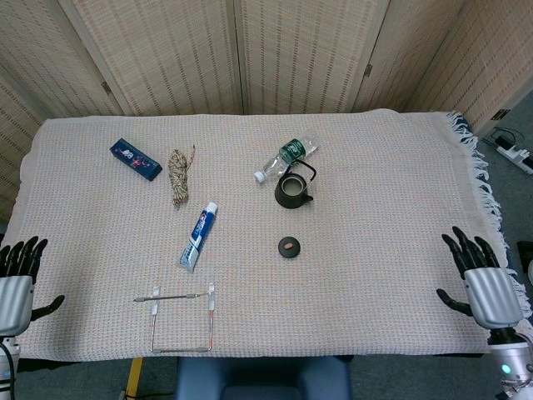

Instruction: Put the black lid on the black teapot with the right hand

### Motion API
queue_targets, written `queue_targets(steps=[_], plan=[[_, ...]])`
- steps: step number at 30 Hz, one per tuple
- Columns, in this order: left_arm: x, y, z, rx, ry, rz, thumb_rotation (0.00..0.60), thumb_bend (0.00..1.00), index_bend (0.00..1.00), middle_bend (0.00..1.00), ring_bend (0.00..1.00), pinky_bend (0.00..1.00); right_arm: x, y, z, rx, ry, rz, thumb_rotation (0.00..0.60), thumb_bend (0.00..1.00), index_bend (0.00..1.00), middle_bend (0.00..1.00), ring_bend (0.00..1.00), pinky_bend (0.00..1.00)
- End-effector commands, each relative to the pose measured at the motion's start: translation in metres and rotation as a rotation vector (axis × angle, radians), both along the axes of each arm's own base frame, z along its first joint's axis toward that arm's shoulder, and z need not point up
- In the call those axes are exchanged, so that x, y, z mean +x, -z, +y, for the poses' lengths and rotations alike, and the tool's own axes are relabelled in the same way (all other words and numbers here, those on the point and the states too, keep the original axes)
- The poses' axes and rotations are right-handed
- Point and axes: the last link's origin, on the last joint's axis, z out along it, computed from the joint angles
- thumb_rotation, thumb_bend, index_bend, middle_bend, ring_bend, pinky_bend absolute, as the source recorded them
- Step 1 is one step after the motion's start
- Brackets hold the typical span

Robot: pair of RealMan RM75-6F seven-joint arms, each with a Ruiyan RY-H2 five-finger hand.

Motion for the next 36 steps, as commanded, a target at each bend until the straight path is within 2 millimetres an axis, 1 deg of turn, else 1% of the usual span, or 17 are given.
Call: queue_targets(steps=[1, 2, 5, 6, 7, 9, 13, 17, 20, 24, 29, 36], plan=[[0.0, 0.0, 0.0, -0.001, 0.001, 0.0, 0.6, 0.12, 0.01, 0.0, 0.0, 0.0, 0.015, 0.008, -0.016, 0.046, -0.061, 0.024, 0.6, 0.22, 0.0, 0.05, 0.29, 0.3], [0.001, 0.0, 0.0, -0.001, 0.003, 0.0, 0.6, 0.12, 0.01, 0.0, 0.0, 0.0, 0.02, 0.009, -0.02, 0.057, -0.077, 0.025, 0.6, 0.22, 0.0, 0.06, 0.36, 0.39], [0.001, -0.001, 0.0, -0.002, 0.007, -0.002, 0.6, 0.12, 0.02, 0.0, 0.0, 0.0, 0.039, 0.018, -0.035, 0.117, -0.138, 0.031, 0.6, 0.22, 0.0, 0.08, 0.54, 0.62], [0.001, -0.001, 0.0, -0.002, 0.008, -0.003, 0.6, 0.12, 0.02, 0.0, 0.0, 0.0, 0.043, 0.019, -0.038, 0.13, -0.148, 0.034, 0.6, 0.22, 0.0, 0.09, 0.58, 0.66], [0.002, -0.001, 0.0, -0.003, 0.009, -0.002, 0.6, 0.12, 0.02, 0.0, 0.0, 0.0, 0.05, 0.023, -0.044, 0.153, -0.169, 0.042, 0.6, 0.22, 0.0, 0.09, 0.63, 0.7], [0.003, -0.002, 0.0, -0.002, 0.014, -0.004, 0.6, 0.12, 0.02, 0.0, 0.0, 0.0, 0.064, 0.031, -0.055, 0.189, -0.209, 0.058, 0.6, 0.22, 0.02, 0.09, 0.71, 0.76], [0.005, -0.004, -0.001, 0.002, 0.022, -0.003, 0.6, 0.12, 0.03, 0.0, 0.0, 0.0, 0.087, 0.048, -0.077, 0.252, -0.263, 0.064, 0.6, 0.22, 0.07, 0.15, 0.79, 0.86], [0.005, -0.006, -0.002, 0.005, 0.024, -0.005, 0.6, 0.12, 0.03, 0.0, 0.0, 0.0, 0.108, 0.069, -0.101, 0.313, -0.286, 0.085, 0.6, 0.22, 0.08, 0.19, 0.82, 0.9], [0.006, -0.007, -0.003, 0.006, 0.027, -0.005, 0.6, 0.12, 0.03, 0.0, 0.0, 0.0, 0.123, 0.086, -0.113, 0.354, -0.304, 0.116, 0.6, 0.22, 0.09, 0.21, 0.83, 0.91], [0.006, -0.007, -0.004, 0.009, 0.025, -0.005, 0.6, 0.12, 0.03, 0.0, 0.0, 0.0, 0.137, 0.105, -0.128, 0.393, -0.308, 0.132, 0.6, 0.22, 0.1, 0.23, 0.84, 0.92], [0.006, -0.008, -0.005, 0.009, 0.02, -0.007, 0.6, 0.12, 0.03, 0.0, 0.0, 0.0, 0.149, 0.127, -0.14, 0.426, -0.313, 0.177, 0.6, 0.22, 0.1, 0.23, 0.85, 0.93], [0.006, -0.006, -0.004, -0.003, 0.015, -0.007, 0.6, 0.12, 0.03, 0.0, 0.0, 0.0, 0.157, 0.151, -0.15, 0.459, -0.303, 0.236, 0.6, 0.22, 0.11, 0.22, 0.84, 0.93]])
